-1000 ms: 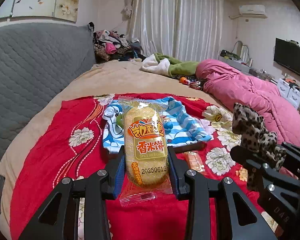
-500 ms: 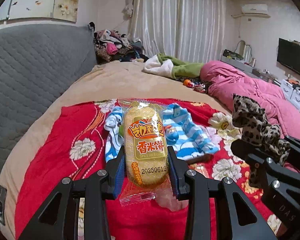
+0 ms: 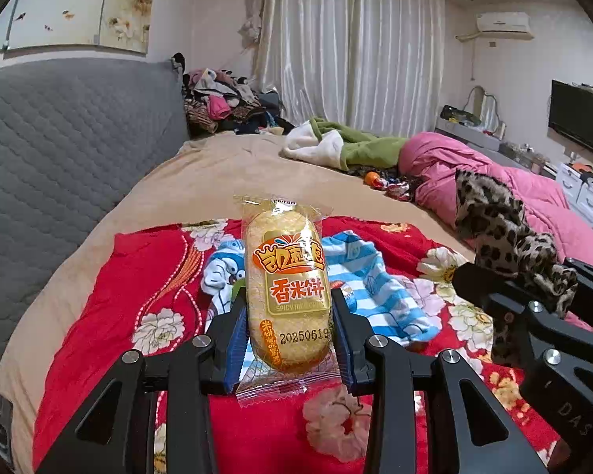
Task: Organize objects
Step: 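Carry the cake pack and scrunchie over the striped tray and lower both tools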
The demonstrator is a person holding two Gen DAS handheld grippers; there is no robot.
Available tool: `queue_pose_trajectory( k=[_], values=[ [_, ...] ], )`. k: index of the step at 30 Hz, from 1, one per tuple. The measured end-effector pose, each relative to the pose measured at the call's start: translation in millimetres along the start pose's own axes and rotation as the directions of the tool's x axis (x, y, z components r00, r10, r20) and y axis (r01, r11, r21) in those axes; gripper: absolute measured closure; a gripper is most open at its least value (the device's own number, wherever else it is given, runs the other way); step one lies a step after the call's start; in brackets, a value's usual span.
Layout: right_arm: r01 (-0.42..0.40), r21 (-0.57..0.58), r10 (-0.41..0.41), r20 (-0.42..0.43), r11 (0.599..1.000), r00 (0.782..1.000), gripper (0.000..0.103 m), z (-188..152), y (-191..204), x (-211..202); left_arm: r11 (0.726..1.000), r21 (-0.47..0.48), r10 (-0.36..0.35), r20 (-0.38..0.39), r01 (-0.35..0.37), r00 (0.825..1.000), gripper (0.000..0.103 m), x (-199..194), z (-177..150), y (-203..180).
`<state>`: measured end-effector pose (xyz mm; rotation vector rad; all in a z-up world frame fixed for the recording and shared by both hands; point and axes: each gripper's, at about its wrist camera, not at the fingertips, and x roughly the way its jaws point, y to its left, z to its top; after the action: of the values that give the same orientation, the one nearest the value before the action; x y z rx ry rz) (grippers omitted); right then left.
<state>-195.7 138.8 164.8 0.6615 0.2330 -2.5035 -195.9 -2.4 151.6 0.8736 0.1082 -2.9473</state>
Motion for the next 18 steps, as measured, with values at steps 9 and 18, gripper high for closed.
queue_pose_trajectory(
  k=[9,18],
  values=[
    [-0.018,0.001,0.018,-0.006,1.0,1.0,0.081,0.3,-8.3,26.6,1.0,0.0,-0.012,-0.012,0.012,1.0,0.064,33.7,-0.7,-2.9],
    [-0.022,0.015,0.022,-0.016,1.0,1.0,0.081,-2.2,-16.4,53.0,1.0,-0.002,-0.003,-0.045,0.003,0.999,0.064,71.1,-7.3,1.1]
  ],
)
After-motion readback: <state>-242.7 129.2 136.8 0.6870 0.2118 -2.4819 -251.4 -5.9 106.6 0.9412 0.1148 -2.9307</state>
